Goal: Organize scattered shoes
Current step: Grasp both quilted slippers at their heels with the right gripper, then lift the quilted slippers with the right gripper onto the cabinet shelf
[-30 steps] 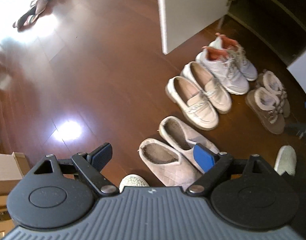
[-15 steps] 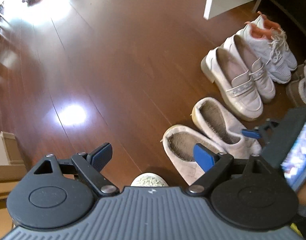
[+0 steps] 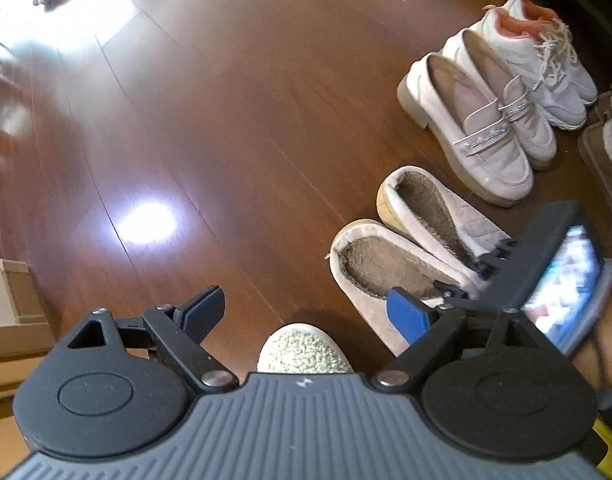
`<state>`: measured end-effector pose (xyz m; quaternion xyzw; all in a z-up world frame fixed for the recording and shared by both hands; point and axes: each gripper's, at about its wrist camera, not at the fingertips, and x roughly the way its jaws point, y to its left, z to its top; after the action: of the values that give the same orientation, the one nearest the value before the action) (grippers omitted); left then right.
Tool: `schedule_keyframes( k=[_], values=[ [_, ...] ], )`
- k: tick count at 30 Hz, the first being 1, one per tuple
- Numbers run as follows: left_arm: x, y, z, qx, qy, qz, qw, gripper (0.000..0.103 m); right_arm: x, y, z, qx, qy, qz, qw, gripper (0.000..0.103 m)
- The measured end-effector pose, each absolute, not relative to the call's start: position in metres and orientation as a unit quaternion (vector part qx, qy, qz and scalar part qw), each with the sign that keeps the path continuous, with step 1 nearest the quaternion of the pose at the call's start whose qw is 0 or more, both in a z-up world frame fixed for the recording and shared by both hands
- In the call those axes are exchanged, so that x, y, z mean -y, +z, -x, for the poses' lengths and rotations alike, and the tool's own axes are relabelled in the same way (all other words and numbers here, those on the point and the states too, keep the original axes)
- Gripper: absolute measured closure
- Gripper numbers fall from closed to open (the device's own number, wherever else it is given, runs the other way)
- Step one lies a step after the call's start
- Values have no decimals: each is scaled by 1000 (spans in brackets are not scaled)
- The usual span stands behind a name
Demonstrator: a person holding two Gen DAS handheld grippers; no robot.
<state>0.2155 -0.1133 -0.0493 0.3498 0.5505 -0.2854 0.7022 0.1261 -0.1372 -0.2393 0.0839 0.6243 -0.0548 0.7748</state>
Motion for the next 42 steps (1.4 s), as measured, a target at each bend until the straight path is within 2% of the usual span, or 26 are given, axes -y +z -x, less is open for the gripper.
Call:
schedule_keyframes(
  k=[2, 8, 13, 15, 18, 22, 25, 30, 32, 33, 34, 35, 37, 40, 41, 42],
  values=[
    [119, -40, -213, -542, -294, -359, 701, 13, 172, -196, -106, -606, -93, -171, 772, 85],
    [157, -9, -197, -528, -317, -376, 693, 13, 290, -88, -53, -520, -225, -321, 759, 85],
    [217, 24, -179, -497, -369, -368, 693, 13, 398, 5, -21, -404, -358, -381, 751, 85],
    [236, 34, -176, -484, -388, -363, 695, 13, 452, 50, -10, -340, -423, -378, 750, 85],
    [279, 52, -170, -458, -429, -352, 694, 13, 515, 87, -3, -278, -497, -358, 740, 85],
    [324, 59, -168, -424, -473, -347, 690, 13, 594, 98, -5, -222, -575, -336, 712, 85],
    [357, 51, -164, -385, -505, -356, 686, 13, 655, 85, -13, -193, -624, -322, 685, 85],
    [399, 23, -153, -363, -535, -361, 673, 13, 717, 46, -27, -218, -654, -265, 674, 83],
    [411, 14, -148, -355, -543, -365, 668, 13, 714, 43, -28, -228, -647, -219, 694, 72],
    [419, 10, -145, -348, -549, -366, 665, 13, 713, 41, -28, -233, -643, -196, 703, 71],
    [422, 9, -142, -343, -555, -367, 663, 13, 707, 41, -27, -233, -642, -167, 711, 62],
    [425, 9, -139, -334, -562, -370, 660, 13, 693, 42, -25, -224, -649, -126, 716, 46],
    [432, 9, -134, -310, -578, -381, 652, 13, 672, 47, -20, -207, -651, -75, 726, 38],
    [443, 13, -130, -258, -609, -399, 635, 13, 621, 67, 1, -209, -623, -42, 753, 44],
    [447, 15, -129, -237, -621, -404, 628, 13, 596, 69, 13, -225, -604, -57, 763, 64],
    [453, 18, -129, -216, -634, -409, 620, 15, 583, 68, 20, -241, -589, -78, 767, 78]
  ],
)
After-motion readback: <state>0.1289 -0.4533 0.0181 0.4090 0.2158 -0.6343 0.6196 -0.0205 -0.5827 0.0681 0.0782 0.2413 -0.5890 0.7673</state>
